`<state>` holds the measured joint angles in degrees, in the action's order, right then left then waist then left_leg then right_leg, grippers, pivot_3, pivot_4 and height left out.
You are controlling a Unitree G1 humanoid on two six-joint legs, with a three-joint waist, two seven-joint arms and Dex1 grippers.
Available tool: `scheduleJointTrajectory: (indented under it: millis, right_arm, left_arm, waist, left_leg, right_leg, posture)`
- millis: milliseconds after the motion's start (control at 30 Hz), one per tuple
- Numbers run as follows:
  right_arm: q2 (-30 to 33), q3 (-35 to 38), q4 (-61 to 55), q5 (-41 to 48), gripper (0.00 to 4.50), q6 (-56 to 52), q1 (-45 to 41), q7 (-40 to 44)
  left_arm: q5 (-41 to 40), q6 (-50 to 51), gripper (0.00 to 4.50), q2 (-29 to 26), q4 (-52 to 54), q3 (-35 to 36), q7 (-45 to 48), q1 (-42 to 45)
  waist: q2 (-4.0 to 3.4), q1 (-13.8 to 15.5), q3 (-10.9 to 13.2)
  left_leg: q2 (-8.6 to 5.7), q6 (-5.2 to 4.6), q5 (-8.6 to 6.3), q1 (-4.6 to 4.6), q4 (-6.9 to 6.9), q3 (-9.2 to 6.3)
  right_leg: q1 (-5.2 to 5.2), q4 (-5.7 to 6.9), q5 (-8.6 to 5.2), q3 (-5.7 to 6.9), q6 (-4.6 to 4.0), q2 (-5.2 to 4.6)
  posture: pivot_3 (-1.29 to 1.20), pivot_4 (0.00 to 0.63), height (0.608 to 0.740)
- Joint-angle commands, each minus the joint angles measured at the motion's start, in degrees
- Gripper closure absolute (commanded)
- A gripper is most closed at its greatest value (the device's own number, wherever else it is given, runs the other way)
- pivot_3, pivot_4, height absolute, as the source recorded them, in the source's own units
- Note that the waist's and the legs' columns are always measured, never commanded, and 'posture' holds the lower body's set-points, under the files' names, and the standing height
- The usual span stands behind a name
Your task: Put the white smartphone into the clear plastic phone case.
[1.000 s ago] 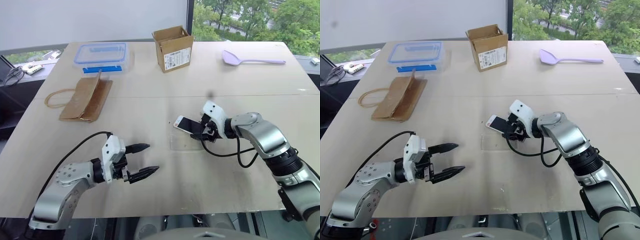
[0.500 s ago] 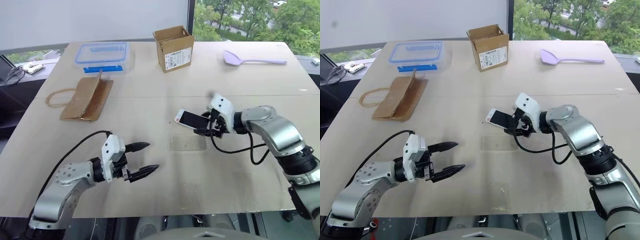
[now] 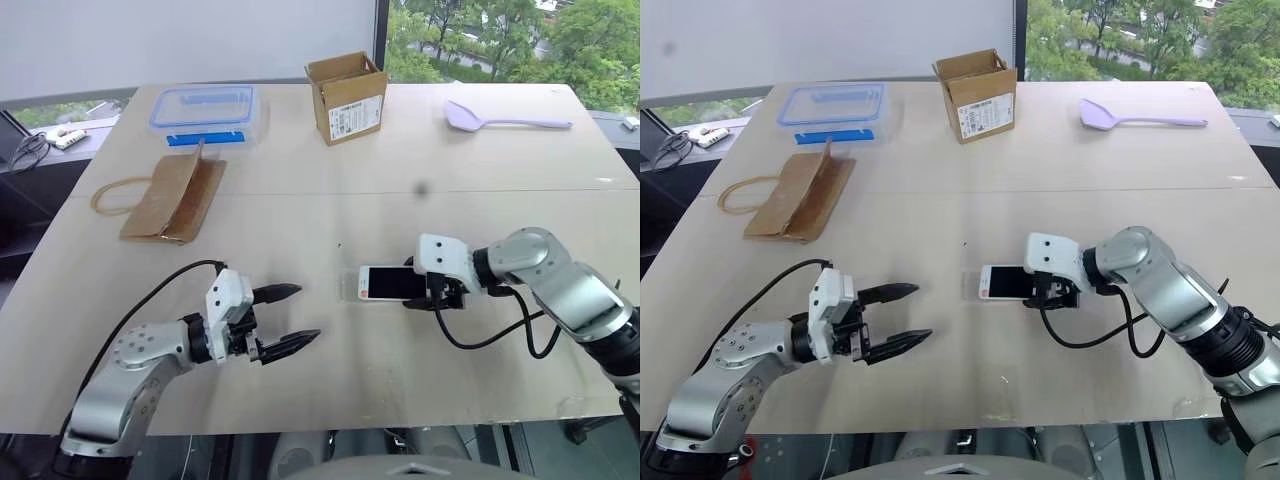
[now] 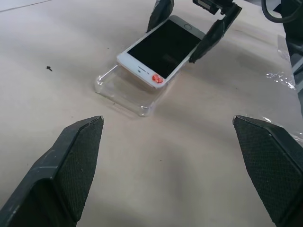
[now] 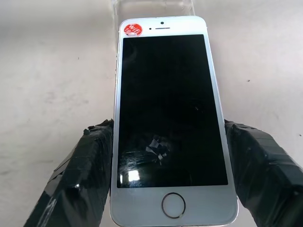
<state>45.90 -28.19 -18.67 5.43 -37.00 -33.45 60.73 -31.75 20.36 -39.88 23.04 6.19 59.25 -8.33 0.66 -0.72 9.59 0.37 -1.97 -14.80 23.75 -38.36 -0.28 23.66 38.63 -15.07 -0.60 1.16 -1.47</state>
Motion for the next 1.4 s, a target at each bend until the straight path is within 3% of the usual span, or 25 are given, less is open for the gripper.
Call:
scheduleJointTrajectory:
  millis: [33, 467, 867, 1333, 1400]
  right_arm:
    - [0.59, 0.47, -0.36, -1.24, 1.48, 2.24, -0.72, 1.44]
    - [-0.45, -2.19, 1.72, -5.67, 1.48, 4.15, -2.69, 5.75]
    - [-2.19, -4.64, 0.66, -5.3, 1.48, -4.86, -5.88, 9.84]
    - [-6.29, -4.47, -0.74, -3.88, 1.48, -13.51, -3.97, 6.46]
    - [-6.72, -3.71, -1.54, -3.07, 0.48, -14.49, -2.93, 5.53]
  left_arm:
    - [-0.3, -1.17, 0.0, -0.27, 0.83, 0.34, 0.59, 0.0]
    - [-0.28, -0.74, 0.0, 0.17, 1.84, -0.12, 0.13, -0.42]
    - [-0.34, -0.53, 0.0, 0.61, 2.27, -0.86, -0.3, -0.11]
    - [0.03, -0.88, 0.0, 0.8, 1.13, -2.17, -0.61, 1.35]
    - [0.4, -1.02, 0.0, 0.99, 0.59, -2.76, -0.54, 2.02]
  waist:
    - [0.0, 0.0, 0.0]
    - [0.0, 0.0, 0.0]
    - [0.01, -0.04, -0.01]
    - [0.03, -0.24, -0.07]
    - [0.04, -0.18, -0.08]
  left_leg:
    - [0.0, 0.0, 0.0, 0.0, 0.0, 0.0]
    - [0.0, 0.0, 0.0, -0.01, -0.02, 0.0]
    - [0.0, 0.0, 0.0, -0.05, -0.04, 0.0]
    - [0.0, 0.01, 0.0, -0.11, -0.04, -0.01]
    - [0.0, 0.01, 0.0, -0.11, -0.04, -0.01]
  right_leg:
    - [0.0, 0.0, 0.0, 0.0, 0.0, 0.0]
    - [-0.01, 0.04, 0.0, 0.0, 0.0, 0.01]
    - [0.0, 0.14, 0.0, -0.01, 0.0, 0.01]
    - [-0.01, 0.23, 0.0, -0.03, -0.01, 0.02]
    - [-0.01, 0.23, 0.0, -0.03, -0.01, 0.02]
  posture:
    - [0.0, 0.15, 0.74]
    - [0.0, 0.15, 0.74]
    - [0.0, 0.15, 0.74]
    - [0.0, 0.15, 0.74]
    - [0.0, 0.15, 0.74]
